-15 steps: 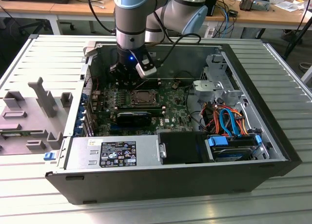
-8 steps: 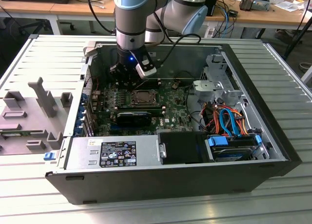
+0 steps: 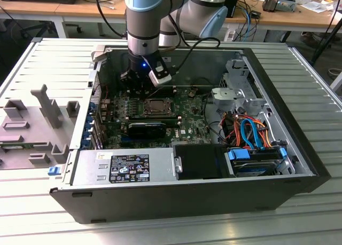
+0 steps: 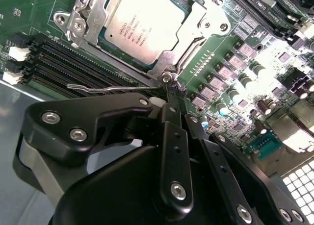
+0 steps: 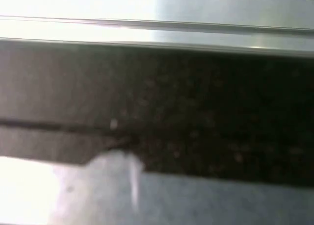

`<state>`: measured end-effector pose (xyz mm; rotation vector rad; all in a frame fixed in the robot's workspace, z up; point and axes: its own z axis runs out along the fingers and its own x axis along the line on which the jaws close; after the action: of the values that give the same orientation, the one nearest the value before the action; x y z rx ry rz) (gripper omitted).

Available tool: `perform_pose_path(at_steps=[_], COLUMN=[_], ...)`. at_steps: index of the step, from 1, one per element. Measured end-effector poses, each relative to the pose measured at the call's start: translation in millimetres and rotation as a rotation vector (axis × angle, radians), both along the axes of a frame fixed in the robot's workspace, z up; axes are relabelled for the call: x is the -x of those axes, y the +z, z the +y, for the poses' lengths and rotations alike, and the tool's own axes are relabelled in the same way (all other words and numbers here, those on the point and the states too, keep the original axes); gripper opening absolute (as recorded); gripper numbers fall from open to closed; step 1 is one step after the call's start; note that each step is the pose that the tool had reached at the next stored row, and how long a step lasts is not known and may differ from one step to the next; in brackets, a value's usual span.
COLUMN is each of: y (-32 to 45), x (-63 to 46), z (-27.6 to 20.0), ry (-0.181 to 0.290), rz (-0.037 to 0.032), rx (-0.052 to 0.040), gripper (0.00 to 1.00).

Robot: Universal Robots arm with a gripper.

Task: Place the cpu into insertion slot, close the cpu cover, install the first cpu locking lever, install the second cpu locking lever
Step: 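Install the first cpu locking lever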

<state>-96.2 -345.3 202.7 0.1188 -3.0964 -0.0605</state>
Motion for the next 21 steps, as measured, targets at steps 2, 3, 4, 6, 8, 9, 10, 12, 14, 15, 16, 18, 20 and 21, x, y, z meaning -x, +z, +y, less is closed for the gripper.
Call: perform_pose_path(at_steps=[2,3,4,6,8,9,10,12,14,15,16,18,20,21], y=[-0.4,-0.6,-0.8,-1.1,-1.5,-1.7,-1.9,-2.0,-2.0,-2.0,-2.0,-2.0,-2.0,-1.8], x=[0.0,0.0,0.0,-0.1,0.0,0.0,0.0,-0.1,-0.1,-0.1,-0.1,-0.1,-0.1,-0.1], z=[0.0,0.0,0.0,0.0,0.0,0.0,0.0,0.0,0.0,0.0,0.0,0.0,0.0,0.0], ry=[0.000,0.000,0.000,0.000,0.000,0.000,0.000,0.000,0.000,0.000,0.000,0.000,0.000,0.000], rz=[0.0000,0.0000,0.0000,0.0001,0.0001,0.0001,0.0000,-0.0001,-0.0001,-0.0001,-0.0001,0.0000,-0.0001,-0.0002], rx=[0.0000,-0.0001,0.0000,0.0001,0.0001,0.0000,0.0000,-0.0001,-0.0001,-0.0001,-0.0001,0.0000,-0.0001,-0.0002], gripper=[0.11,0.11,0.11,0.11,0.11,0.11,0.11,0.11,0.11,0.11,0.11,0.11,0.11,0.11])
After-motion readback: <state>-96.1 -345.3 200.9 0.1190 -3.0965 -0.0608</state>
